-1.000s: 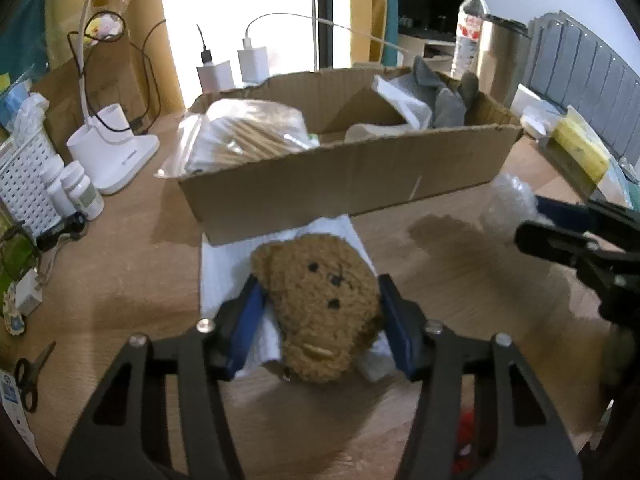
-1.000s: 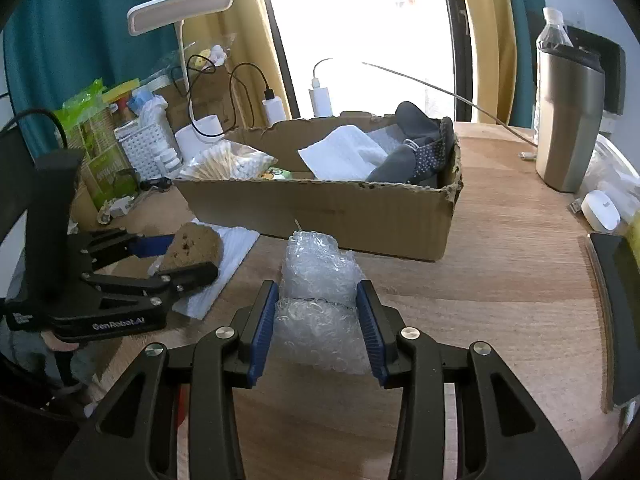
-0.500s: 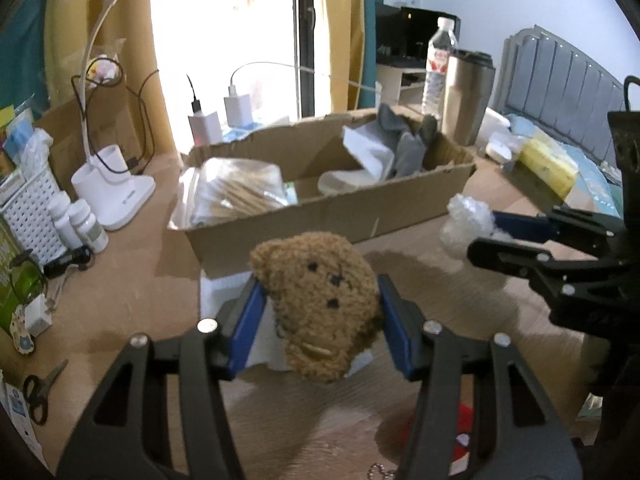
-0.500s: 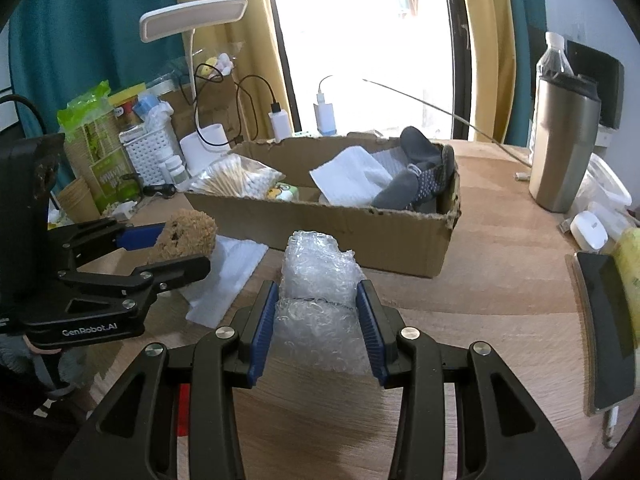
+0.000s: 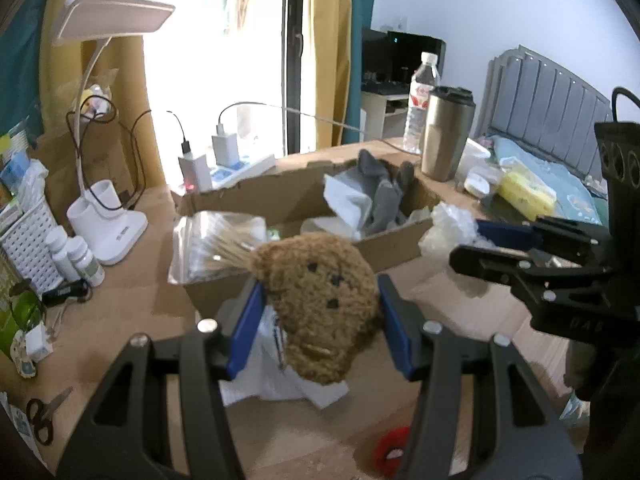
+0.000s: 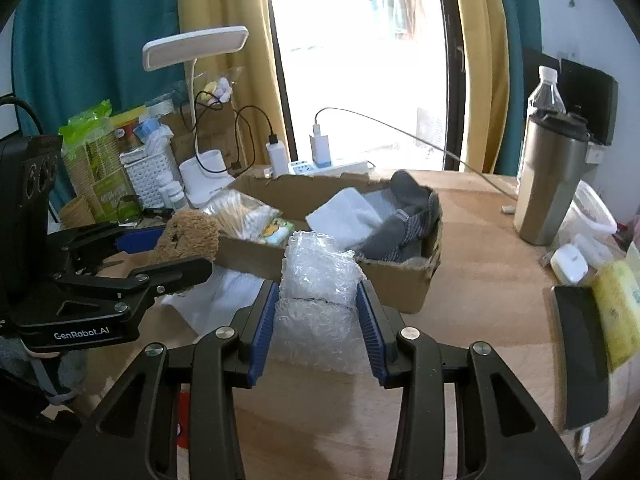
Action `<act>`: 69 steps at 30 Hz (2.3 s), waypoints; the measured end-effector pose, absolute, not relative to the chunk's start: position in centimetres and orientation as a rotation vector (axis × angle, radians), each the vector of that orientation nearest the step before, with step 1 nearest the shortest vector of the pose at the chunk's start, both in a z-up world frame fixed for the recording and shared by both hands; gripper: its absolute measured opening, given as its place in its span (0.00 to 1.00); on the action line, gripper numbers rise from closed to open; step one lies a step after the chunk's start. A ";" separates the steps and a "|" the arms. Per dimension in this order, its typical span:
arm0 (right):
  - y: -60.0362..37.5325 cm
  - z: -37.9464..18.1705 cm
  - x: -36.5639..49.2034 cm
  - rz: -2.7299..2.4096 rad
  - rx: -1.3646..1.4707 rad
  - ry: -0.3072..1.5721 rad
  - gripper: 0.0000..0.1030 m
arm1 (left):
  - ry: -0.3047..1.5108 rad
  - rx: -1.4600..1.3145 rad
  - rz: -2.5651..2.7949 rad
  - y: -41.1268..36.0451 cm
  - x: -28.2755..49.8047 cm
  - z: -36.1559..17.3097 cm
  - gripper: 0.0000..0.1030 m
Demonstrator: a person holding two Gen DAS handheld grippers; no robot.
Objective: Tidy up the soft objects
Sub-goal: 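Carry the bubble-wrap bag and teddy sponge over the cardboard box with both tools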
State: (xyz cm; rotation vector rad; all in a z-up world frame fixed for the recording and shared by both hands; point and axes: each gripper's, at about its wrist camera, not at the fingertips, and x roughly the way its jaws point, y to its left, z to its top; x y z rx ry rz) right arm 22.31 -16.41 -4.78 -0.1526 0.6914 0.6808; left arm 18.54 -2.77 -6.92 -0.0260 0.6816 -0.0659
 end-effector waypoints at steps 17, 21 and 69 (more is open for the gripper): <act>-16.8 -2.8 25.3 0.666 -0.134 0.644 0.41 | 0.649 -0.045 -0.099 -3.1 21.9 -5.2 0.55; -16.7 -3.1 26.2 0.669 -0.127 0.650 0.41 | 0.654 -0.043 -0.106 -3.4 23.1 -5.5 0.55; -12.2 -3.9 31.1 0.656 -0.145 0.655 0.41 | 0.624 -0.135 -0.045 1.6 26.4 -5.8 0.77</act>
